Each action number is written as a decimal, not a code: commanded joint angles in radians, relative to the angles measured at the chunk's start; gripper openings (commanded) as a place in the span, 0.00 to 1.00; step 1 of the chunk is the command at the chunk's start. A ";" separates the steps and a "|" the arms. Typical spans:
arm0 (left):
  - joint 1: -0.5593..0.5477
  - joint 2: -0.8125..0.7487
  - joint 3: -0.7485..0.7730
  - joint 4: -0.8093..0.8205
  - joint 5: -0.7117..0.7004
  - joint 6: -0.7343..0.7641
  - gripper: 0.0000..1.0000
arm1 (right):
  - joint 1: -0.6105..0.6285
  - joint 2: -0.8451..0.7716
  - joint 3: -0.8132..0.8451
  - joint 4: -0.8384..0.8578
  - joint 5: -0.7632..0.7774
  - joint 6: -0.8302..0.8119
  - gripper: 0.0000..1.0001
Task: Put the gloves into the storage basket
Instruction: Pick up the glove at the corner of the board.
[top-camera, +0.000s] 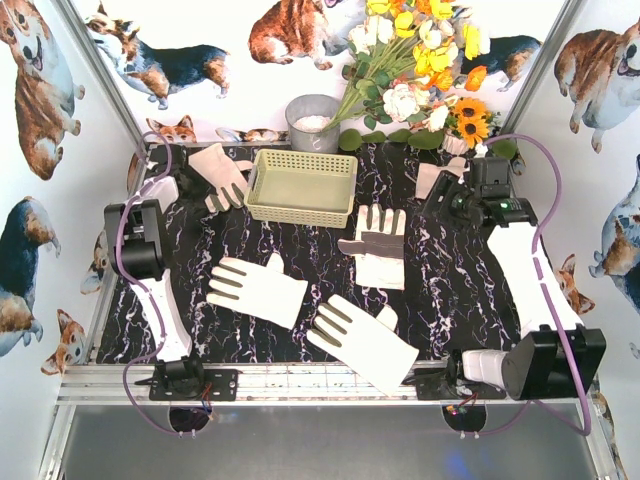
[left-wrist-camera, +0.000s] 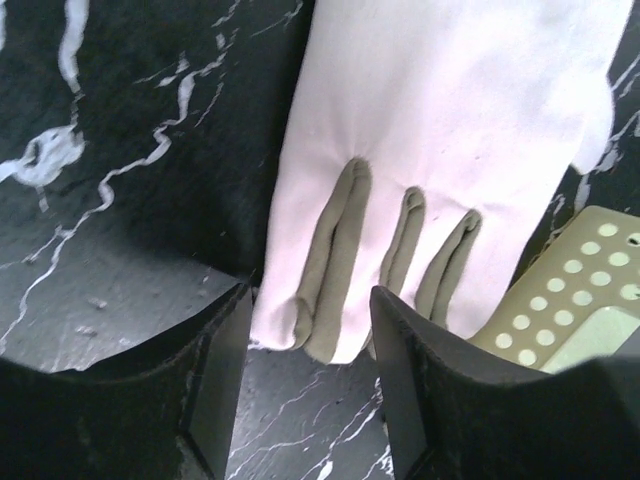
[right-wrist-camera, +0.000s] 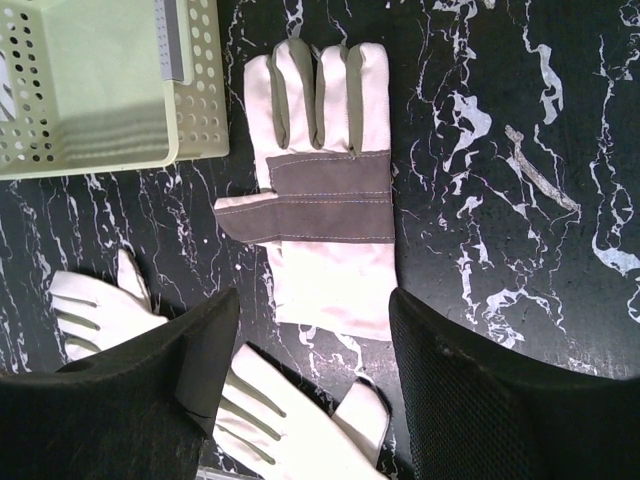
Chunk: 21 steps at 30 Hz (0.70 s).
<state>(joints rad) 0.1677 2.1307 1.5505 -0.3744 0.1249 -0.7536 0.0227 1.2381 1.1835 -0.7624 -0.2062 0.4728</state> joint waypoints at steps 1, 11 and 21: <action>0.006 0.054 0.062 0.056 0.060 -0.033 0.42 | 0.006 0.023 0.069 0.023 0.019 0.006 0.63; 0.006 0.086 0.091 0.010 -0.001 -0.039 0.02 | 0.008 0.052 0.089 0.038 0.011 0.009 0.62; 0.007 -0.220 -0.069 -0.019 -0.052 0.027 0.00 | 0.039 0.041 0.108 0.055 -0.008 -0.038 0.62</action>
<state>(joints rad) 0.1677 2.0872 1.5223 -0.3843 0.1043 -0.7643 0.0383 1.2930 1.2232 -0.7597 -0.2047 0.4686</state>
